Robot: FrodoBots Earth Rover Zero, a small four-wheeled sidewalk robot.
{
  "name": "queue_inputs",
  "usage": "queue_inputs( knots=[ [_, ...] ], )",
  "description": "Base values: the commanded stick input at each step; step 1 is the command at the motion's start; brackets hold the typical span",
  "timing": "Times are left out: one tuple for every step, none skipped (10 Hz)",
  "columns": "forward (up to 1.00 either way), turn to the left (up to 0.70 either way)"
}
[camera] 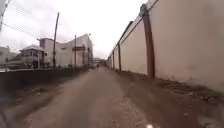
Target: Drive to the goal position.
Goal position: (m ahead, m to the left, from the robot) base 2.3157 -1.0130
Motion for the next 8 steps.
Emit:
queue_inputs(
  knots=[
    [0.7,0.0],
    [0.7,0.0],
    [0.7,0.0],
    [0.7,0.0],
    [0.7,0.0],
    [0.7,0.0],
    [0.7,0.0],
    [0.7,0.27]
  ],
)
